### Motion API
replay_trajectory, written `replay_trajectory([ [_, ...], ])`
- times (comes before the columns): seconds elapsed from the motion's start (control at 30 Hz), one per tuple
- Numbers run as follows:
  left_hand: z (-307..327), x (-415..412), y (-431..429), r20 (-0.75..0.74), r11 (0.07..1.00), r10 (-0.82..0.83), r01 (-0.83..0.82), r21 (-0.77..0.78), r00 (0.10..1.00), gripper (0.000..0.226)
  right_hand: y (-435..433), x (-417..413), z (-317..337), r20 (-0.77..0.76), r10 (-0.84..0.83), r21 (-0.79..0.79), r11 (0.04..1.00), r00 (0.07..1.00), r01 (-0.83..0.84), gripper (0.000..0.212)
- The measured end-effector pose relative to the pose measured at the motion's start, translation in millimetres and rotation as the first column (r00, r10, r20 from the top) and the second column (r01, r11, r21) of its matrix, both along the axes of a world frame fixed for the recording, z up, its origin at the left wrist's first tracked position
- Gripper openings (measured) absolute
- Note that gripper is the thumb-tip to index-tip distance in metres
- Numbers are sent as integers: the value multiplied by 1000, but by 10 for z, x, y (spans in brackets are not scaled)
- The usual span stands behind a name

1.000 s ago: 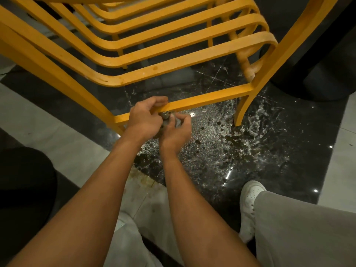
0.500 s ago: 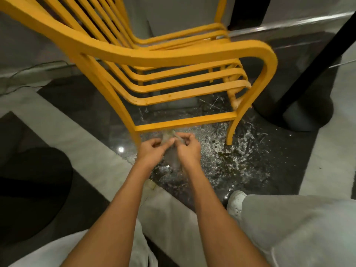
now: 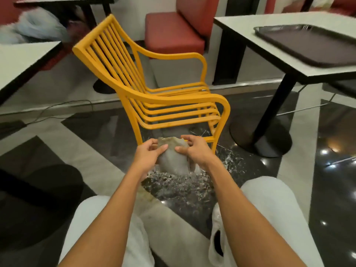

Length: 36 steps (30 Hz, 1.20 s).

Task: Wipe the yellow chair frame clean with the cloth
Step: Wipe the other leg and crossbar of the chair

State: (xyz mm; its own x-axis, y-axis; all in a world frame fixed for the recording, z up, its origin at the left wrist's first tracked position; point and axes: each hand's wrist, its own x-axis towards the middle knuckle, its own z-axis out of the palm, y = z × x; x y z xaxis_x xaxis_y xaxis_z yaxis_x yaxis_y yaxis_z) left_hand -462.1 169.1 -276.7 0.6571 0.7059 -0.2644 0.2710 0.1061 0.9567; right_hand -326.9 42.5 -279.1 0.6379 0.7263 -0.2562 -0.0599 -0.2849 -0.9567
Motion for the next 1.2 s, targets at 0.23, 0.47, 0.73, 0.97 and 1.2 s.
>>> replay_trajectory([
  [0.23,724,-106,-335,113,982,-91,70,177,989,9,-600,-3,931,120,86,20,996,989,-89,12],
  [0.47,932,214,-433,196,968,-68,17,252,978,7,-665,243,1114,143,-19,128,992,990,1,16],
  [0.73,642,1130,-66,144,967,-82,44,250,986,11,-371,1082,887,276,-205,112,977,939,181,24],
  [0.97,645,2119,236,39,966,-105,92,240,994,7,-87,2032,868,348,-272,26,959,897,281,21],
  [1.2,1218,2558,205,-175,969,-148,178,171,973,18,-183,2384,1337,296,-274,-99,944,915,314,21],
])
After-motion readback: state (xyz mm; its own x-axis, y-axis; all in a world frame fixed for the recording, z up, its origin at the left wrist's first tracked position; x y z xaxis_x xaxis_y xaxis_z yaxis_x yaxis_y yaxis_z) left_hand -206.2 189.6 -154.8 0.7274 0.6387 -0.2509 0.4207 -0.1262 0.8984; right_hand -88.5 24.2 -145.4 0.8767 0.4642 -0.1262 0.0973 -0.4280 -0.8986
